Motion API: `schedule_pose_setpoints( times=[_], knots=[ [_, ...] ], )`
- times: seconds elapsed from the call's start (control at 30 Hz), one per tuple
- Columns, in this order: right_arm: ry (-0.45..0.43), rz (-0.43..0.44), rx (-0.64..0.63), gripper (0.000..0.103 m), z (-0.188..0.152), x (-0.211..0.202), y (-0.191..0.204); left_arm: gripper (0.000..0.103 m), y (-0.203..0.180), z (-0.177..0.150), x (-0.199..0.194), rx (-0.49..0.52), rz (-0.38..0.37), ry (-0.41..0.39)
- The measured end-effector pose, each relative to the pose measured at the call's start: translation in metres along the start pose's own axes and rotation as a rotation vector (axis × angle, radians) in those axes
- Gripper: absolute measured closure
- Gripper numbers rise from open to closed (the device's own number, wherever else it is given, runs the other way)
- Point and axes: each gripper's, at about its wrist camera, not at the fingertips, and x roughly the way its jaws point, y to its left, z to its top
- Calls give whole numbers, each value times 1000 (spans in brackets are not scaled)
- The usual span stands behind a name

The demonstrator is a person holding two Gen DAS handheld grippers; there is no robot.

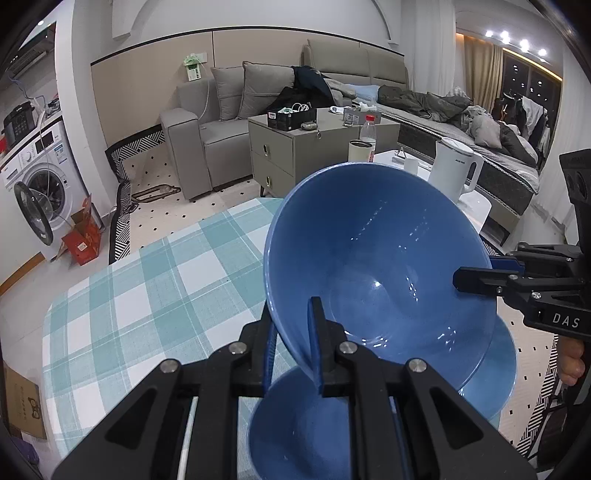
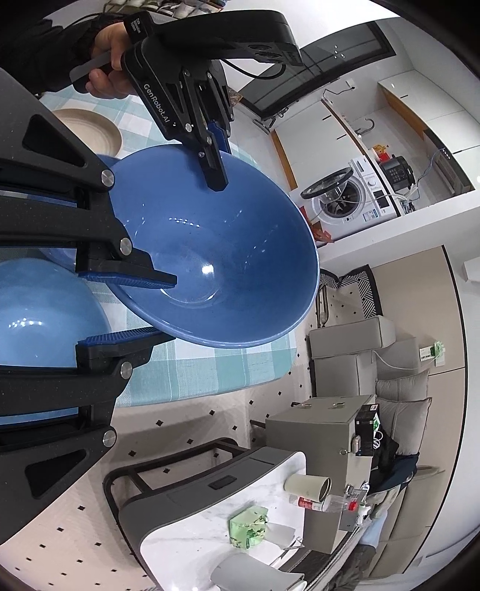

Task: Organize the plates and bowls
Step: 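Lift the dark blue bowl with both grippers and carry it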

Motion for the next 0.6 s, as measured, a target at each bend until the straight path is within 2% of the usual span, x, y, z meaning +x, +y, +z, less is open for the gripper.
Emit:
schedule_pose_setpoints(
  times=[0.6],
  knots=[
    [36,40,-63,82,-26,-10,38,89,8,-39,-37,-22,32,-15]
  ],
)
